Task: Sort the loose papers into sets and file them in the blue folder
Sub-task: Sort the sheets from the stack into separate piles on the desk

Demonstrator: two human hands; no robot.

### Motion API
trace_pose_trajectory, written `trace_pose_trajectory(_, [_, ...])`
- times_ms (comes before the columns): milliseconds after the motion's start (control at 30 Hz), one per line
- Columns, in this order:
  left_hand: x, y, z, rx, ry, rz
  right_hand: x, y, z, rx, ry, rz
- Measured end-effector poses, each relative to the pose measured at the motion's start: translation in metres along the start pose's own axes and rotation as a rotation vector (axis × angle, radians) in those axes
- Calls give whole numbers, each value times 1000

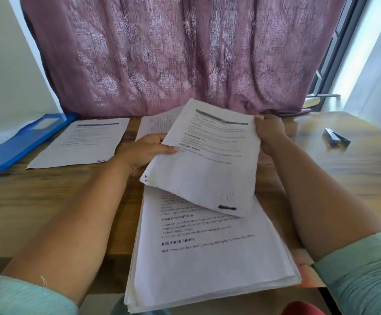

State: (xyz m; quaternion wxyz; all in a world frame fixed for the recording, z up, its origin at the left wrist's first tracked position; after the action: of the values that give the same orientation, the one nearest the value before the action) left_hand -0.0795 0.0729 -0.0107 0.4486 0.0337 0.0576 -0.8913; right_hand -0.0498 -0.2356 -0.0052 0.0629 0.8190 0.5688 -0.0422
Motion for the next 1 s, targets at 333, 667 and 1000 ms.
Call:
trace_pose_trajectory(333, [-20,13,-11,44,-106,386,41,-21,-11,-39,-222,-583])
trace_pose_trajectory(667, [-31,19,-22,-61,-130,548,55,-36,-8,-181,-532,-303])
trace_pose_trajectory(1000, [-29,-24,7,-68,-409,246,90,-38,-22,-164,-220,-327])
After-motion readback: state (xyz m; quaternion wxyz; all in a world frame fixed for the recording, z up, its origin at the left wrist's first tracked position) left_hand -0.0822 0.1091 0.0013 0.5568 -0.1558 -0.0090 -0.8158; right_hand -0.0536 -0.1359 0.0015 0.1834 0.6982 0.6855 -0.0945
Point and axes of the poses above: each hand's wrist, its own y-axis towards the middle knuckle, its own x-axis out of the palm, z = x × y, the point moved 1 cm from there along y, towards the middle knuckle, and after that the axes turned 9 degrees about -z, right-handed, at the moved point
